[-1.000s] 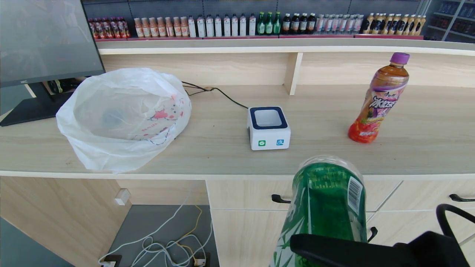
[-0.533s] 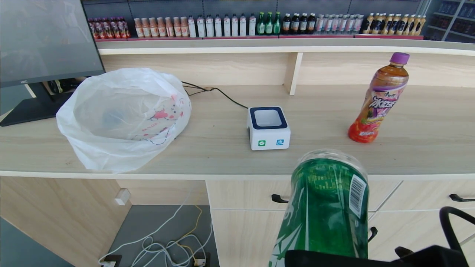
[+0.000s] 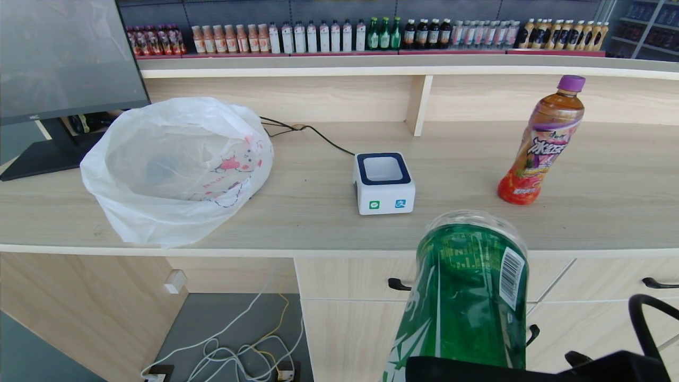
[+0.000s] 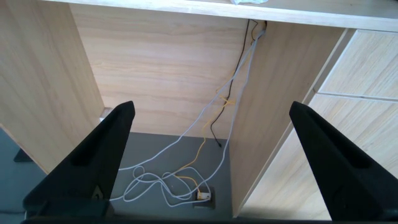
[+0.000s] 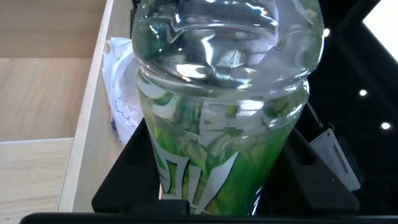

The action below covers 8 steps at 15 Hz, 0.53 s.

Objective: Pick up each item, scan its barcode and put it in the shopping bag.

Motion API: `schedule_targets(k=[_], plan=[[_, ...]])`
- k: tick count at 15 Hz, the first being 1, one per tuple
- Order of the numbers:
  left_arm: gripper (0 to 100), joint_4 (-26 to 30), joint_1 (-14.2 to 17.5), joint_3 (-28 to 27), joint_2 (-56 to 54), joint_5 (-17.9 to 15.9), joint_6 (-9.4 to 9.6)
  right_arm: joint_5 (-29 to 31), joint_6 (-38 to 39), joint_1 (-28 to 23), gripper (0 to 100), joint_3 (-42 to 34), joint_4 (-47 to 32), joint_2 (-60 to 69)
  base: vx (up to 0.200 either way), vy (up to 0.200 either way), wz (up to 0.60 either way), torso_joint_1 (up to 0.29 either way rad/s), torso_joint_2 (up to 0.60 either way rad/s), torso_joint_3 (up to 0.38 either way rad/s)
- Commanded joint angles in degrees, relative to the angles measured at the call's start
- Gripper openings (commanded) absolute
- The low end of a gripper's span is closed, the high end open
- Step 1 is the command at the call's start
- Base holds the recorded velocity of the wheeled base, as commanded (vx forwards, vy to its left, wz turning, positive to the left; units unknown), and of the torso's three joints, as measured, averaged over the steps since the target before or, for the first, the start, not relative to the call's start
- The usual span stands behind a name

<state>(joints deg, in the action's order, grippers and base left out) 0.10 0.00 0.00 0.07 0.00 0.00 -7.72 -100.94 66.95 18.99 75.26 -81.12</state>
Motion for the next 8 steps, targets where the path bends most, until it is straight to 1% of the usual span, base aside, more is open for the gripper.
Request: schedule_targets(k=[1,8], plan=[[100,0.0,0.0,0.0,0.0,0.0,0.00,0.0,-0.1,0.0,0,0.0,0.1,-0.1,0.000,0.000,0.00,0.000,0.00,0.000],[100,0.0,0.0,0.0,0.0,0.0,0.00,0.2,-0.6,0.0,0,-0.1,0.1,0.0,0.000,0.000,0.00,0.000,0.00,0.000]])
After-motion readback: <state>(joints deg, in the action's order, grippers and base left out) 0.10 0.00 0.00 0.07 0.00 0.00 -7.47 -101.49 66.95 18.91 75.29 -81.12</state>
